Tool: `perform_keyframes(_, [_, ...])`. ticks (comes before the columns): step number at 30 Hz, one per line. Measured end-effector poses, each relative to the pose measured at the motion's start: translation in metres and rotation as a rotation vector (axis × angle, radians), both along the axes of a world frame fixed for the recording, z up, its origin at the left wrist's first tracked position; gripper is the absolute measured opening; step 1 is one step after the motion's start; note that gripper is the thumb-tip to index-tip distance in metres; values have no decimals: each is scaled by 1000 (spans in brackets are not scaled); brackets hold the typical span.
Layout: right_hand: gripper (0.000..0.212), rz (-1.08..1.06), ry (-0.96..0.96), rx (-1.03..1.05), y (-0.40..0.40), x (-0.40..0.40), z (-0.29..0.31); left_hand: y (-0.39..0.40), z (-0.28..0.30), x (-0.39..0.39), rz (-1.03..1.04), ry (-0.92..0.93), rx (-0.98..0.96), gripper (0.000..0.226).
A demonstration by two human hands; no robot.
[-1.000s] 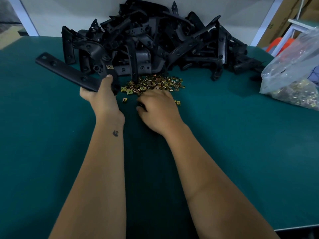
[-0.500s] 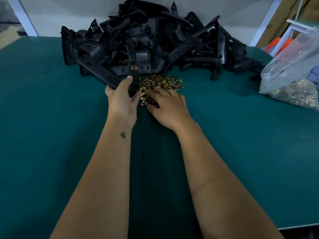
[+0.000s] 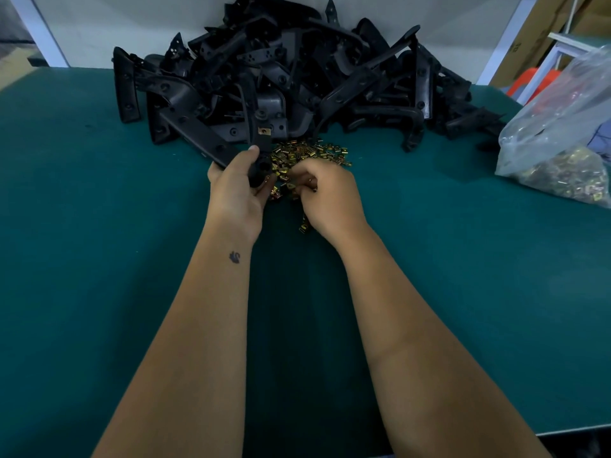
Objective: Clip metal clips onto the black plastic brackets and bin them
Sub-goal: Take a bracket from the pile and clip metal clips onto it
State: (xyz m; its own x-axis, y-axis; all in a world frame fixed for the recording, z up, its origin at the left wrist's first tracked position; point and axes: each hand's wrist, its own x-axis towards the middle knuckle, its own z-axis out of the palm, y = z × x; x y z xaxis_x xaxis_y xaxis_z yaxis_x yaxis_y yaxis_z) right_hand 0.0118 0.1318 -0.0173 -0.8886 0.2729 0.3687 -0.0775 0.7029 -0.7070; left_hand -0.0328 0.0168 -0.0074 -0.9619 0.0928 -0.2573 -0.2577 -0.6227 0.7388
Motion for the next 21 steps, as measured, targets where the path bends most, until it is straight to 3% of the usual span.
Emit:
perform_keyframes(7, [32,-74,111,-173,3,2,5,1,1,2,-36,20,29,49])
perform_keyframes(13, [28,-32,140,-654,2,3,12,7,5,11,-142,49,185,31])
perform_keyframes(21, [32,71,99,-815,1,1,11,9,10,14,-105,41,290,49])
